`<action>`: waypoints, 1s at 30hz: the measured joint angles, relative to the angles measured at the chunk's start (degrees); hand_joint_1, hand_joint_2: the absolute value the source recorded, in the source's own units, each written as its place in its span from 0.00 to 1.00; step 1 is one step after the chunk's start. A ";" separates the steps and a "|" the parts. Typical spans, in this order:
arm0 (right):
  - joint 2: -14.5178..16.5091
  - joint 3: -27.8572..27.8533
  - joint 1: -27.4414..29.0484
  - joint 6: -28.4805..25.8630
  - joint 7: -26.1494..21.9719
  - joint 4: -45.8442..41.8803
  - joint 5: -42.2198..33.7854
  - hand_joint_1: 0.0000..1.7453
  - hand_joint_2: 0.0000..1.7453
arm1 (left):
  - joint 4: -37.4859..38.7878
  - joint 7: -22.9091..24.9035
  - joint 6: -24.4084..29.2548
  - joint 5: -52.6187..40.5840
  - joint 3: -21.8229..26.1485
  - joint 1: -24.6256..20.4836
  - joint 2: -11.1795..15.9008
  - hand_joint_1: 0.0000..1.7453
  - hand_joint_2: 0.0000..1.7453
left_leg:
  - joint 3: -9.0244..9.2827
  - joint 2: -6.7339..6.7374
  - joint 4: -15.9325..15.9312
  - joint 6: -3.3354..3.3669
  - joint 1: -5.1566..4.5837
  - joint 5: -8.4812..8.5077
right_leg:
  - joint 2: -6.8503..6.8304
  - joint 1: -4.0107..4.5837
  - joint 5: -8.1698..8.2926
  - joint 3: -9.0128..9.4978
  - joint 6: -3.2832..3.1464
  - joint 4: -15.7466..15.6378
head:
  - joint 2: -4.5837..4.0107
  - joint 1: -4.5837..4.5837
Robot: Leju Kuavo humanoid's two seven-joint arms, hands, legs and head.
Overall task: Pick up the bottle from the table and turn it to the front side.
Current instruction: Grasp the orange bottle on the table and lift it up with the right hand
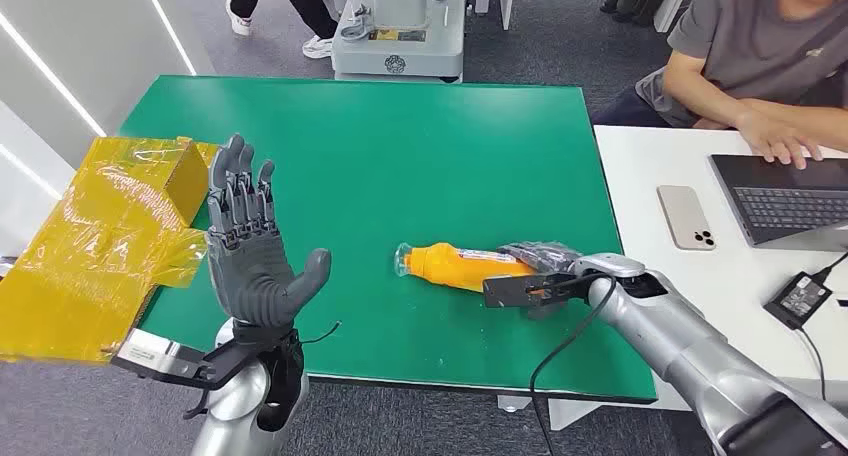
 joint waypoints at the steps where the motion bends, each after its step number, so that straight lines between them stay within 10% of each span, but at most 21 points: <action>1: -0.16 0.01 0.16 -0.10 0.10 -0.20 -0.01 0.00 1.00 | 0.03 0.00 -0.01 0.00 0.00 -0.06 0.00 0.00 1.00 | 0.01 0.00 0.00 0.00 0.00 0.00 | 0.01 0.00 0.00 0.00 0.00 0.00 | 0.00 -0.01; 16: -2.16 0.10 2.52 -1.61 1.29 -2.93 -0.03 0.01 1.00 | 0.98 0.00 -0.65 0.18 -0.01 -0.48 -0.47 0.00 1.00 | 0.10 0.04 0.00 0.00 0.01 0.00 | 0.03 0.01 0.00 0.10 0.01 -0.01 | 0.00 -0.01; 20: -2.28 0.11 2.96 -3.61 1.15 -3.37 0.71 0.98 1.00 | 1.25 0.00 -0.69 0.21 -0.01 -0.52 -0.46 0.00 1.00 | 0.10 0.04 0.00 0.00 0.01 0.00 | 0.03 0.01 0.00 0.12 0.01 -0.02 | 0.00 -0.01; 30: -1.24 -0.15 4.20 -11.65 0.06 -3.55 5.22 1.00 1.00 | 1.43 0.00 -1.01 0.16 0.00 -0.58 -0.46 0.00 1.00 | 0.10 0.04 -0.01 0.00 0.01 0.00 | 0.03 0.01 0.00 0.11 0.01 0.01 | 0.00 -0.01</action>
